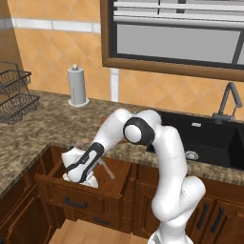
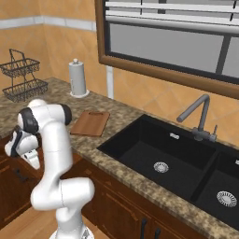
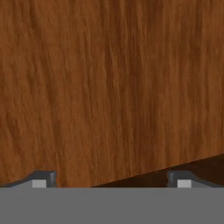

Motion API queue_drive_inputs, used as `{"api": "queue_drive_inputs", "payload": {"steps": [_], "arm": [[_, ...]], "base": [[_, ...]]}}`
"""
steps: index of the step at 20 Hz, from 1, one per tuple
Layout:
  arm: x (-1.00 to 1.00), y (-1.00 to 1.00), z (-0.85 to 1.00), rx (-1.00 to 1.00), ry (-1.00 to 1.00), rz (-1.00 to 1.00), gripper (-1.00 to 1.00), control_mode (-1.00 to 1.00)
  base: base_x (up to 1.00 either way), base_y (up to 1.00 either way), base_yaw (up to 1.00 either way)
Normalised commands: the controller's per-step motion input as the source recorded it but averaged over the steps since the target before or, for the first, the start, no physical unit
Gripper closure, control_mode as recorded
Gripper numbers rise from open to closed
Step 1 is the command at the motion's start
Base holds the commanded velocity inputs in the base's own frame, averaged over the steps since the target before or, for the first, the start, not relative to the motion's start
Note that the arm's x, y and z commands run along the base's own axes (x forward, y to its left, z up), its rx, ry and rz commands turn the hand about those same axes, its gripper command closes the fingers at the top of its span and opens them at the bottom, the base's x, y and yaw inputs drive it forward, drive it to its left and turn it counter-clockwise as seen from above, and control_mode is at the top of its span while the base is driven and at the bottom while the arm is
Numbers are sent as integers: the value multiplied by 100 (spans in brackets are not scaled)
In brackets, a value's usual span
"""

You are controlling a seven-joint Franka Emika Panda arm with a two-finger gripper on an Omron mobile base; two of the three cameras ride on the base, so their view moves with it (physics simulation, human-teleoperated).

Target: Pick up the knife from the drawer and place it on the cutting board. Then place the meat from the plate to the cutting board.

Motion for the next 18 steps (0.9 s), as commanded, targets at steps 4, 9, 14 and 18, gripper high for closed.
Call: {"api": "queue_drive_inputs", "payload": {"steps": [4,9,14,18], "arm": [[-86,46,4,0,-10,0,-100,-100],[-72,31,14,2,-10,0,-100,-100],[-42,2,35,11,-6,0,-100,-100],[0,-24,69,2,0,4,-100,-100]], "base": [[0,0,0],[0,0,0],[0,0,0],[0,0,0]]}}
